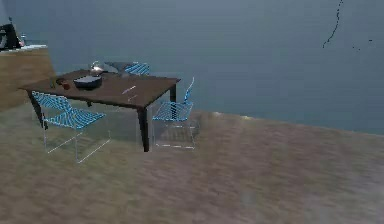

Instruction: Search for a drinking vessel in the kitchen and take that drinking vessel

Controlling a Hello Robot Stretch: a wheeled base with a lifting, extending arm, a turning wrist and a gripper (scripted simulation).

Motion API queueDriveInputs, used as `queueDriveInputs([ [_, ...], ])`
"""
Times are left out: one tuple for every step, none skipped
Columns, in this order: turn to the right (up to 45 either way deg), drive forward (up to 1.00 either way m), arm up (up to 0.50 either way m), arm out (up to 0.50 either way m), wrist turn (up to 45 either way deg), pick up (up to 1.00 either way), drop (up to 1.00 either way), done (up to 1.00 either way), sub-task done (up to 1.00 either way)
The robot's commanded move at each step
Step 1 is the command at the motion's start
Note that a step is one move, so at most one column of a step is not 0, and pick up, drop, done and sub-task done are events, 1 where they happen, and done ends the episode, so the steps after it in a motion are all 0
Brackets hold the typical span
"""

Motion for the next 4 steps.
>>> queueDriveInputs([
  [0.0, 1.00, 0.00, 0.00, 0.0, 0.00, 0.00, 0.00, 0.00],
  [0.0, 0.55, 0.00, 0.00, 0.0, 0.00, 0.00, 0.00, 0.00],
  [-45.0, 0.00, 0.00, 0.00, 0.0, 0.00, 0.00, 0.00, 0.00],
  [-45.0, 0.00, 0.00, 0.00, 0.0, 0.00, 0.00, 0.00, 0.00],
])
